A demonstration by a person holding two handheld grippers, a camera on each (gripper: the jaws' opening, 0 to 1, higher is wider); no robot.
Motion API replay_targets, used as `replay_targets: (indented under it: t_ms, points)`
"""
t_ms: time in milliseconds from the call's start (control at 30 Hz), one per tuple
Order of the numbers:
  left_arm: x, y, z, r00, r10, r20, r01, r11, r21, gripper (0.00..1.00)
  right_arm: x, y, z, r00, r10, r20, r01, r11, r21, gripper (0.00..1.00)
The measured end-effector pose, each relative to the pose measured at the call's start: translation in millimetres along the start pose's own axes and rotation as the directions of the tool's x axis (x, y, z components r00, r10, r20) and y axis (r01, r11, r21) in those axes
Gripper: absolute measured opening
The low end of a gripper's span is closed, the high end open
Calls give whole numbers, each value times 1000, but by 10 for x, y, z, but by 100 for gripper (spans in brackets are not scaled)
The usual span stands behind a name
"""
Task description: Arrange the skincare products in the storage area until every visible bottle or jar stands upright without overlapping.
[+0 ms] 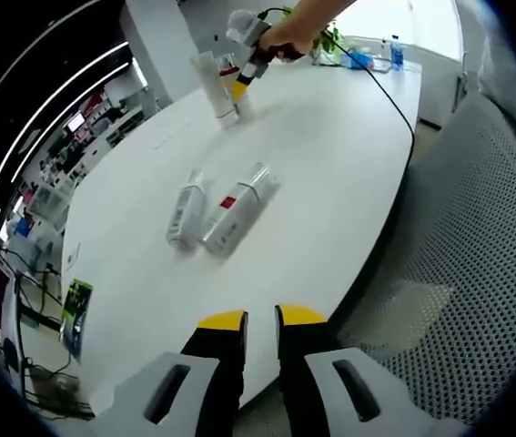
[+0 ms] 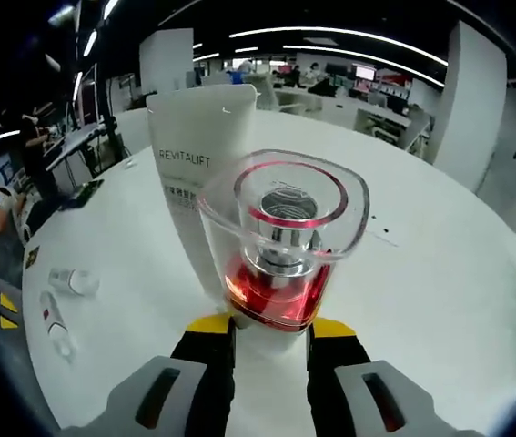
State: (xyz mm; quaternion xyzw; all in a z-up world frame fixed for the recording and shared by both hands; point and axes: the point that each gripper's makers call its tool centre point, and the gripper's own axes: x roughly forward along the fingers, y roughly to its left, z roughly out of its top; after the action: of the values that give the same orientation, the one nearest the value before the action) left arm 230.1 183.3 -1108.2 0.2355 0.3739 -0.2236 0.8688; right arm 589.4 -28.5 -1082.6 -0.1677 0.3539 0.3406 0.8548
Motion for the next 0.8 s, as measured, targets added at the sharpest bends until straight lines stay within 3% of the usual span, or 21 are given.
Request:
replay_targets:
  t_ms: [800]
  points:
    - [8, 19, -21, 1000, 7, -10, -7, 1000, -10, 8, 31, 0, 20, 1000, 6, -13, -6, 999, 49, 24]
